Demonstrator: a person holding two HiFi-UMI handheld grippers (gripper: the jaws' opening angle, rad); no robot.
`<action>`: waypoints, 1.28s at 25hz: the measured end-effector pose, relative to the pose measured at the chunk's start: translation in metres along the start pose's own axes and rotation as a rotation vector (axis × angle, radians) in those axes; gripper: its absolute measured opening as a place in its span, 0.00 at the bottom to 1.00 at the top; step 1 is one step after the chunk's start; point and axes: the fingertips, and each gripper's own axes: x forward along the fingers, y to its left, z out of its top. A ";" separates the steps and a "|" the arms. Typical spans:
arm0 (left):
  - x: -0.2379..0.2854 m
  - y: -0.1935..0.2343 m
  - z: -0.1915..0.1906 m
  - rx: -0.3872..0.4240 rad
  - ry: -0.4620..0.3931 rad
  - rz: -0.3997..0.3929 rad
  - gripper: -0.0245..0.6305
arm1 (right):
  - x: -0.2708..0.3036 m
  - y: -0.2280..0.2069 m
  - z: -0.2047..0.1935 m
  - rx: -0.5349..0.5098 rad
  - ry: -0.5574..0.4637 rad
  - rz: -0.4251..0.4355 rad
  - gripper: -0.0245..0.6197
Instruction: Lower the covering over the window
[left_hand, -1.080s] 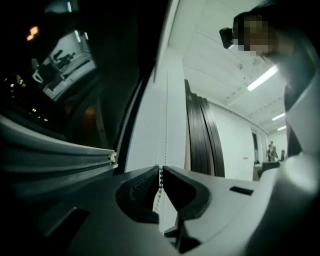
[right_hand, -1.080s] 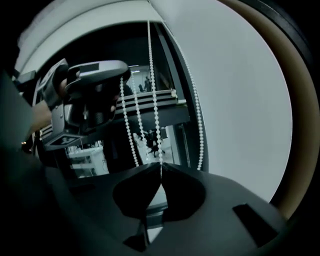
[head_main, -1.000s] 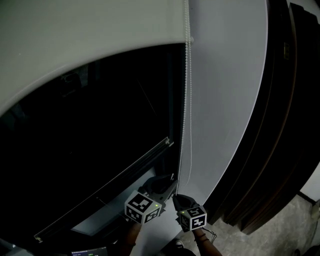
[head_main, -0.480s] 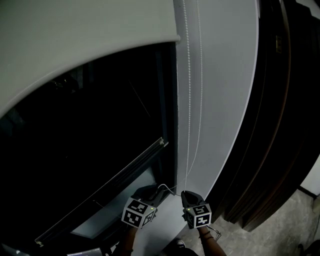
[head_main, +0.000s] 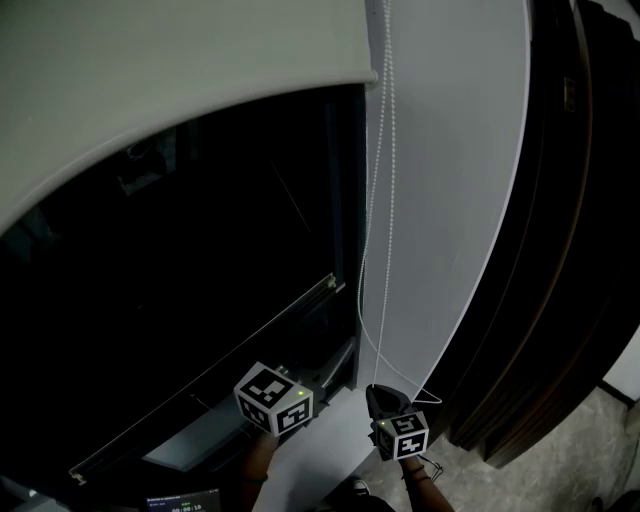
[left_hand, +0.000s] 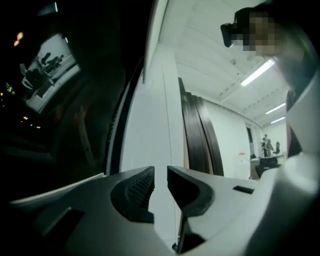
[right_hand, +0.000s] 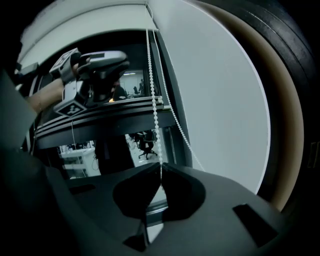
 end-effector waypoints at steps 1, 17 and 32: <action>0.008 -0.007 0.008 0.030 -0.012 -0.027 0.15 | 0.000 0.003 -0.001 -0.001 0.001 0.008 0.06; 0.030 -0.021 0.052 -0.011 -0.168 -0.090 0.06 | -0.011 0.037 -0.005 0.003 -0.025 0.059 0.06; -0.008 0.005 -0.147 -0.036 0.256 0.058 0.05 | -0.053 0.051 -0.024 -0.009 -0.023 0.051 0.10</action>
